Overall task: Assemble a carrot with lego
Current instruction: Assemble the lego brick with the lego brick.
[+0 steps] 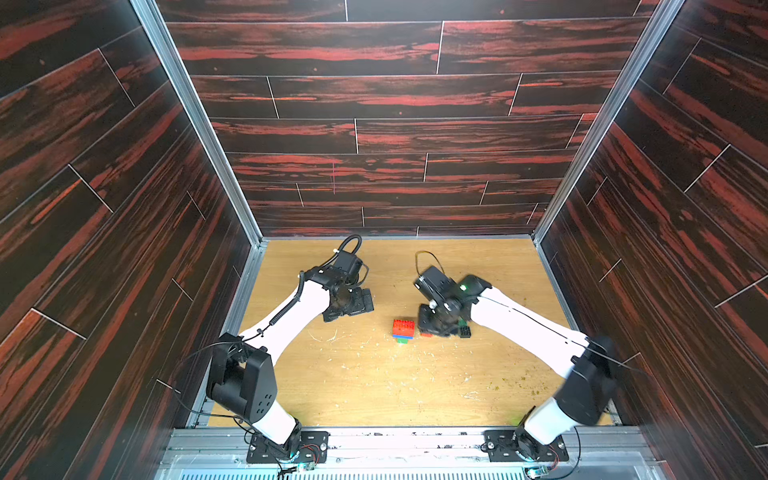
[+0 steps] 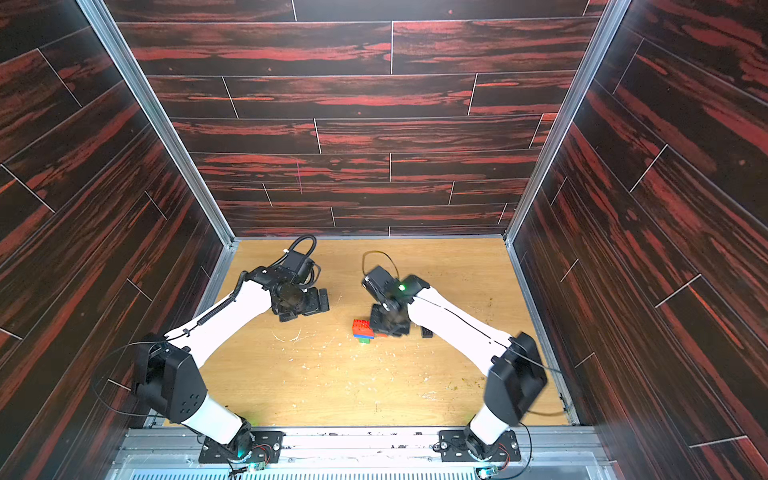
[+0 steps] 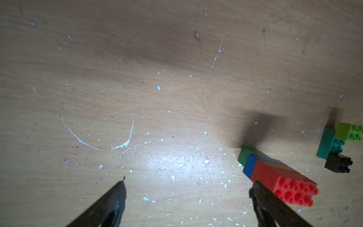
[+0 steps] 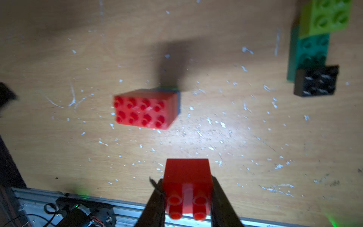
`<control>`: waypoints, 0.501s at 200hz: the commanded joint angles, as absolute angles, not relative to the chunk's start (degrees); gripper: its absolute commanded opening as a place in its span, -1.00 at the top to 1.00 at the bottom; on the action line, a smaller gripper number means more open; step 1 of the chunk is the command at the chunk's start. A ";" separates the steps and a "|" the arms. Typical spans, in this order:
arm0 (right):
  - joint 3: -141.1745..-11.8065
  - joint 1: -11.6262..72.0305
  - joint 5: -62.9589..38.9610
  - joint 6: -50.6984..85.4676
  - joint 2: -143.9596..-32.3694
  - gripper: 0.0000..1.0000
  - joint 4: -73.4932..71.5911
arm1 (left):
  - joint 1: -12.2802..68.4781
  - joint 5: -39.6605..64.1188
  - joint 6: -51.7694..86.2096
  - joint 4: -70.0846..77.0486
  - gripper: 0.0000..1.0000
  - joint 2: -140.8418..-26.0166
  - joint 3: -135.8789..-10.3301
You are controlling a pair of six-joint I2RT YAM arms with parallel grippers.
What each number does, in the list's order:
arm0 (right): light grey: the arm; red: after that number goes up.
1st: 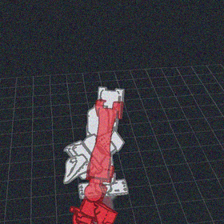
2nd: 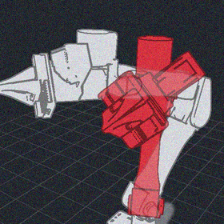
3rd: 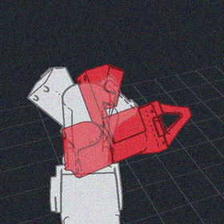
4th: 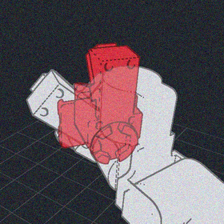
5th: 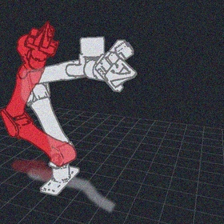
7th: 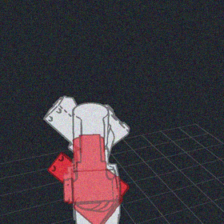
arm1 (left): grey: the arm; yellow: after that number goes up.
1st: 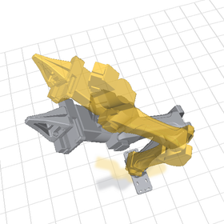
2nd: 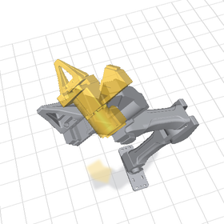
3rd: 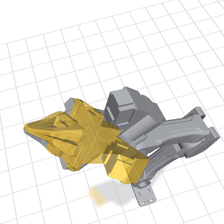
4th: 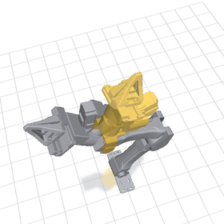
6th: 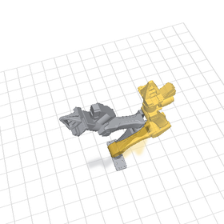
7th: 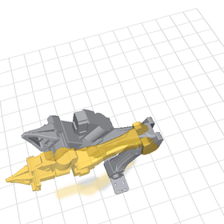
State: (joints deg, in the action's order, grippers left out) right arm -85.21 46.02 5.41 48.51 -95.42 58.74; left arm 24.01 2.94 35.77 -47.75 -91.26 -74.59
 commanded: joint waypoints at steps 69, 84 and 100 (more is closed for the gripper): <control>-105.24 46.38 1.93 44.71 -111.42 0.58 67.84 | 20.33 7.28 33.32 -41.53 -1.00 -87.36 -66.21; -107.64 46.59 2.10 44.73 -113.27 0.58 69.21 | 19.97 7.76 32.98 -41.10 -1.00 -87.32 -65.49; -109.37 46.67 2.50 45.07 -114.70 0.59 70.75 | 19.61 8.08 32.83 -40.62 -1.00 -87.07 -64.64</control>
